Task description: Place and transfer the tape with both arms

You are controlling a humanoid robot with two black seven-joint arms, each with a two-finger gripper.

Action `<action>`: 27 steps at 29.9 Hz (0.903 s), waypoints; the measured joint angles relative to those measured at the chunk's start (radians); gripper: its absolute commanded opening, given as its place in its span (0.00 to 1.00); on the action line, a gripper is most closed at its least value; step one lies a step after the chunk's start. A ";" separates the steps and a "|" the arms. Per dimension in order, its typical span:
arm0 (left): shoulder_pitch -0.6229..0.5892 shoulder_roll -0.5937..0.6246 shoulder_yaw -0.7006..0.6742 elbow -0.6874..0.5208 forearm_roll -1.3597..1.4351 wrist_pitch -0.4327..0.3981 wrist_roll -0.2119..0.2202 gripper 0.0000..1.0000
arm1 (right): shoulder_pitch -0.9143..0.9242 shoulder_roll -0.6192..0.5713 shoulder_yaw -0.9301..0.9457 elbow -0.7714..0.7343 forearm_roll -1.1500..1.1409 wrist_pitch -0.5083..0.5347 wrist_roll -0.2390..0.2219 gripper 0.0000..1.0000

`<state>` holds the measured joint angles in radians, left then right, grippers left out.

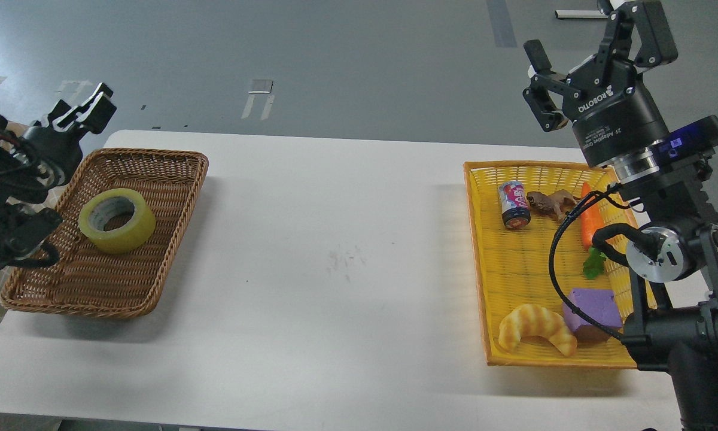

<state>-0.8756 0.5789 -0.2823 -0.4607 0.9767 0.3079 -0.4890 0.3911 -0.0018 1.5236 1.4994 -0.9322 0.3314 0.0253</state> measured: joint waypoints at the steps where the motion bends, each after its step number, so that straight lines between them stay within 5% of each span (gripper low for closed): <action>1: -0.028 -0.019 -0.002 -0.003 -0.026 -0.032 0.000 0.98 | 0.000 -0.003 0.000 -0.001 -0.001 0.000 -0.008 1.00; 14: -0.304 -0.293 -0.016 -0.010 -0.477 -0.432 0.000 0.98 | 0.000 -0.021 -0.003 -0.011 0.000 0.000 -0.028 1.00; 21: -0.306 -0.400 -0.058 -0.053 -0.709 -0.508 0.000 0.98 | 0.013 -0.022 -0.005 -0.014 -0.003 -0.002 -0.028 1.00; 27: -0.218 -0.400 -0.240 -0.180 -0.748 -0.647 0.000 0.98 | 0.052 -0.023 -0.005 -0.044 -0.003 -0.004 -0.030 1.00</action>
<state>-1.0932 0.1791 -0.5221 -0.6409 0.2289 -0.3394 -0.4887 0.4434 -0.0245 1.5183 1.4557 -0.9350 0.3269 -0.0045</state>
